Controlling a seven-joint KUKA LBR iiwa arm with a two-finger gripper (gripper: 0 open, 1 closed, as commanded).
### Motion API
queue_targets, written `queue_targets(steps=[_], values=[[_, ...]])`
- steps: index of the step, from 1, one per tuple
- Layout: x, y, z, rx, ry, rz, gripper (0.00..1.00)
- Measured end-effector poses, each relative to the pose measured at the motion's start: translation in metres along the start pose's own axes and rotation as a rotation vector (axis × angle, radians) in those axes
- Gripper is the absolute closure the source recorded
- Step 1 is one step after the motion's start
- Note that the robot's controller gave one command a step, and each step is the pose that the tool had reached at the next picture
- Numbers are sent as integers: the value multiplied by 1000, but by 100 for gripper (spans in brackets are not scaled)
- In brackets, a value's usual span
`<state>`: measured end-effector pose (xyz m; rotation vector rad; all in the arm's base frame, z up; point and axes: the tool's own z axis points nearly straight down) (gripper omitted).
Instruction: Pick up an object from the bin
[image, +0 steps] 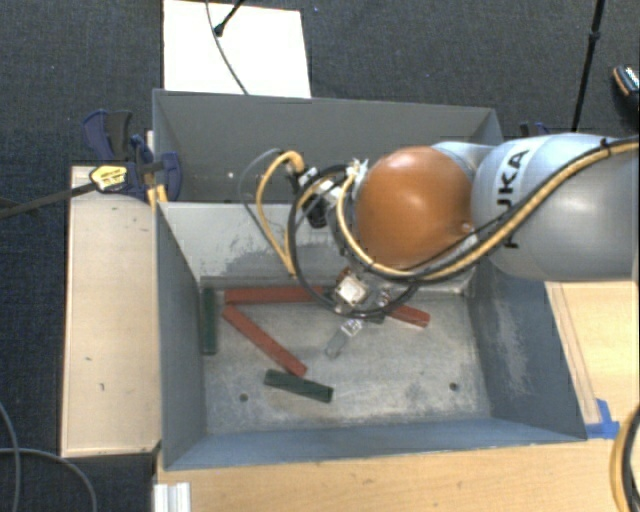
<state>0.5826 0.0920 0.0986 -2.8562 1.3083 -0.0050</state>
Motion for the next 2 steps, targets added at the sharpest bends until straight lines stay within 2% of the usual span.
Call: queue_targets(steps=[1, 2], values=[[-71, -50, 29, 2, -8, -49, 0], [-66, -48, 28, -2, -6, -39, 100]])
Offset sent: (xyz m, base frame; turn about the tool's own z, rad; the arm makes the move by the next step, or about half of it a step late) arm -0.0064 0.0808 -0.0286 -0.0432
